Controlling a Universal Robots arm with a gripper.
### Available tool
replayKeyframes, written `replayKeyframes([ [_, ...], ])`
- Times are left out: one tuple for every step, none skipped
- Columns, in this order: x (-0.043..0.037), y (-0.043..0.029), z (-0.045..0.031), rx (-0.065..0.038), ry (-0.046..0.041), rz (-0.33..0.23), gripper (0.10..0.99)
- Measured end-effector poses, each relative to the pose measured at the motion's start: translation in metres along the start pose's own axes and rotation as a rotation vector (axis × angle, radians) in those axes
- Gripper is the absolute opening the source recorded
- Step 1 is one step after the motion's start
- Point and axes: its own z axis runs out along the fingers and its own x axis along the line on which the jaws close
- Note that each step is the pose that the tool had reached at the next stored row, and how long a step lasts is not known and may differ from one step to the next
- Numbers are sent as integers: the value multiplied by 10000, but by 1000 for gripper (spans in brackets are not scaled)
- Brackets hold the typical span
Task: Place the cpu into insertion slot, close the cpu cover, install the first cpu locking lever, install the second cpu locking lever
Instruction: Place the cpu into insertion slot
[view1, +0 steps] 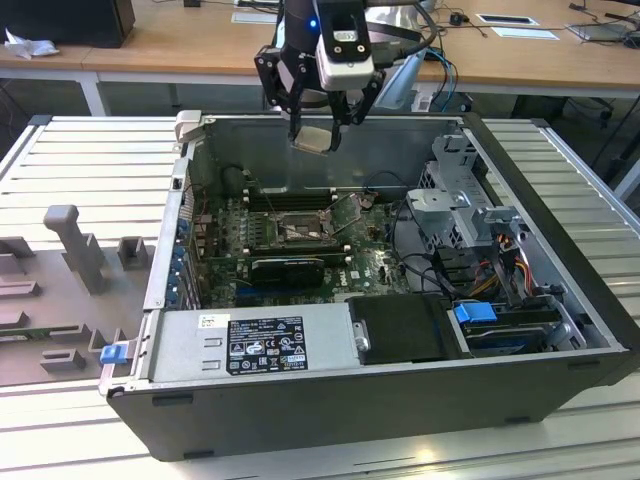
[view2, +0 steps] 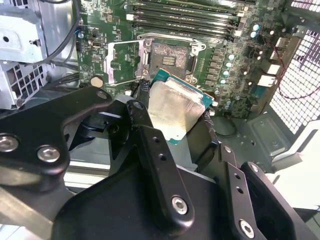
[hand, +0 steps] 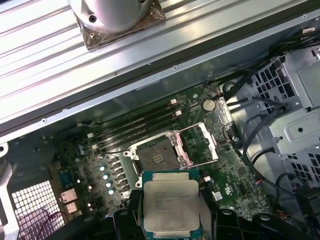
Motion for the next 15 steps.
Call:
replayKeyframes([
  [0, 0, 1, 0, -3, 34, 541],
  [0, 0, 3, -3, -7, 72, 541],
  [0, 0, 5, -4, -9, 97, 541],
  [0, 1, 5, -4, -12, 132, 541],
  [0, 1, 6, -4, -14, 157, 541],
  [0, 1, 8, -5, -20, 222, 541],
  [0, 1, 9, -4, -23, 260, 541],
  [0, 1, 10, -6, -26, 289, 541],
  [0, 1, 12, -7, -30, 333, 541],
  [0, 1, 13, -7, -32, 363, 541],
  [0, 0, 14, -8, -36, 390, 541],
  [0, 0, 15, -9, -39, 430, 541],
  [0, 0, 16, -9, -41, 460, 541],
  [0, 0, 19, -11, -45, 502, 541],
  [0, 0, 21, -12, -50, 552, 541],
])
